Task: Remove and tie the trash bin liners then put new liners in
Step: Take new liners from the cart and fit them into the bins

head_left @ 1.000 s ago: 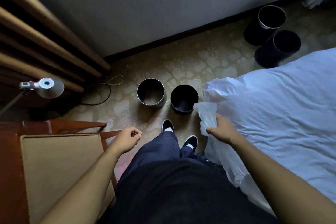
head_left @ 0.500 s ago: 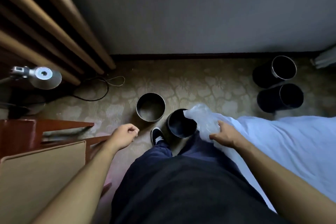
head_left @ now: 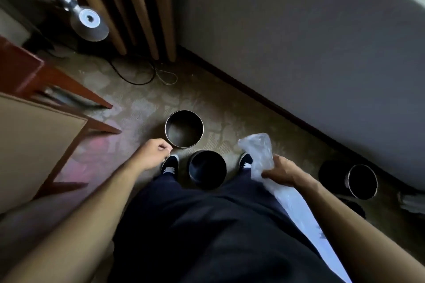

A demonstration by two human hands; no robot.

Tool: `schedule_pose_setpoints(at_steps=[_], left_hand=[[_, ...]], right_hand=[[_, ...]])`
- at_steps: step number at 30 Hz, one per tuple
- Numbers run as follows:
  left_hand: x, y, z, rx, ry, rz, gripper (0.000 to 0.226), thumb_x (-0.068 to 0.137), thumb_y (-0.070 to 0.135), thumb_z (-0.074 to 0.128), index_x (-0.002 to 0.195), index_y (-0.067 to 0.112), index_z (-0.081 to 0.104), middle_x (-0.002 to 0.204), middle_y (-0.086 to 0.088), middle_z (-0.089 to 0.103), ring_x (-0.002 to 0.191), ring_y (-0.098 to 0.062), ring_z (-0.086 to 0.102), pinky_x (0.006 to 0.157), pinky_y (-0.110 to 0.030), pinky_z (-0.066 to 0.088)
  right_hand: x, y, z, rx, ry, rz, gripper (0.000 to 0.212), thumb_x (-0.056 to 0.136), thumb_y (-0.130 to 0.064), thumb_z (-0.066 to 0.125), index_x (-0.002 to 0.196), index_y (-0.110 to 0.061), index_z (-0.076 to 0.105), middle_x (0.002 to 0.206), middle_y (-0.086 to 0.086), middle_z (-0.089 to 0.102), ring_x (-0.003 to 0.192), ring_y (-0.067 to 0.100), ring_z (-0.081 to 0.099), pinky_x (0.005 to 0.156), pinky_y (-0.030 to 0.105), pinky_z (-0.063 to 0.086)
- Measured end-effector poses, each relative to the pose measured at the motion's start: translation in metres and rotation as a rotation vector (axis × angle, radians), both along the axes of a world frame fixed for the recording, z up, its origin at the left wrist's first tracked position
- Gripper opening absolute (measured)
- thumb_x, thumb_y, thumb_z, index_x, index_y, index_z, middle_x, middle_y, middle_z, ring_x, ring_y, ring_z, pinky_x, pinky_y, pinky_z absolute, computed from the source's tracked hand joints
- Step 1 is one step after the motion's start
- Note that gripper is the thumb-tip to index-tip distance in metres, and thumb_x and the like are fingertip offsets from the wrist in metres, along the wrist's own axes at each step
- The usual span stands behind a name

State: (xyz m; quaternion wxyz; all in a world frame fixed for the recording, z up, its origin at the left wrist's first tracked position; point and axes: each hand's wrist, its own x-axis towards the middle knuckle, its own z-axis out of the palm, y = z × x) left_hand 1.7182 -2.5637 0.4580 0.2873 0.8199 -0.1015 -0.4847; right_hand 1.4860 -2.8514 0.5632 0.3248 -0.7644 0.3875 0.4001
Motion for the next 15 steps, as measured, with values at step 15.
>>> schedule_pose_setpoints(at_steps=[15], left_hand=[[-0.181, -0.055, 0.013, 0.003, -0.063, 0.362, 0.014, 0.095, 0.024, 0.059, 0.098, 0.032, 0.07, 0.084, 0.011, 0.074, 0.081, -0.007, 0.07, 0.077, -0.027, 0.053]], right_hand=[[0.041, -0.042, -0.135, 0.491, 0.091, -0.066, 0.063, 0.061, -0.044, 0.083, 0.117, -0.02, 0.069, 0.115, 0.012, 0.071, 0.102, 0.032, 0.069, 0.095, 0.048, 0.056]])
